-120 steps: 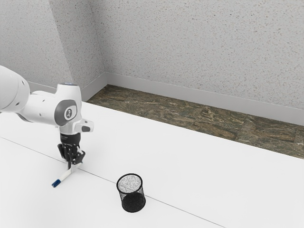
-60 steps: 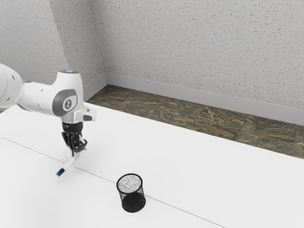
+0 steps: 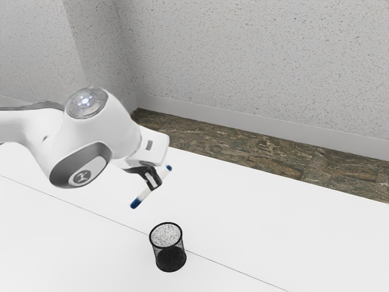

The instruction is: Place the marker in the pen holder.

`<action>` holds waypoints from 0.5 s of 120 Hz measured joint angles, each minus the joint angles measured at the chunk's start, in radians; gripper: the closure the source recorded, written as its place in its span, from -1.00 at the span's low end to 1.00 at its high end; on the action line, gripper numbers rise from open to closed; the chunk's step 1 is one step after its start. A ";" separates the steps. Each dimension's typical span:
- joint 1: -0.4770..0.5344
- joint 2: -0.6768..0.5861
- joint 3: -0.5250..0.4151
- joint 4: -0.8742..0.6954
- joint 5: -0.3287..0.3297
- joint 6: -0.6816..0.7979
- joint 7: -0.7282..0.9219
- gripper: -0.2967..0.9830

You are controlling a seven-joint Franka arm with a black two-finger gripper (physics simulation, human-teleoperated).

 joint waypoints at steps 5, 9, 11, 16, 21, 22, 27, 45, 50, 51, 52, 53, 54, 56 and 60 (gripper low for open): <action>0.000 -0.021 -0.030 -0.007 -0.047 0.012 -0.037 0.69; 0.000 -0.032 -0.056 -0.011 -0.086 0.020 -0.066 0.69; 0.000 -0.035 -0.068 -0.012 -0.103 0.023 -0.080 0.69; 0.000 -0.040 -0.094 -0.020 -0.138 0.030 -0.114 0.69; 0.002 -0.044 -0.129 -0.030 -0.177 0.038 -0.149 0.69; 0.003 -0.044 -0.137 -0.032 -0.185 0.039 -0.155 0.69; 0.008 -0.045 -0.173 -0.046 -0.223 0.049 -0.187 0.69; 0.031 -0.046 -0.223 -0.070 -0.253 0.087 -0.284 0.69; 0.051 -0.042 -0.224 -0.070 -0.230 0.095 -0.306 0.69; 0.056 -0.040 -0.225 -0.070 -0.224 0.098 -0.310 0.69; 0.060 -0.036 -0.225 -0.070 -0.218 0.101 -0.314 0.69; 0.064 -0.033 -0.225 -0.070 -0.212 0.104 -0.318 0.69; 0.067 -0.028 -0.225 -0.070 -0.205 0.107 -0.322 0.69; 0.075 -0.018 -0.225 -0.069 -0.190 0.115 -0.329 0.69; 0.094 0.000 -0.226 -0.068 -0.156 0.131 -0.344 0.69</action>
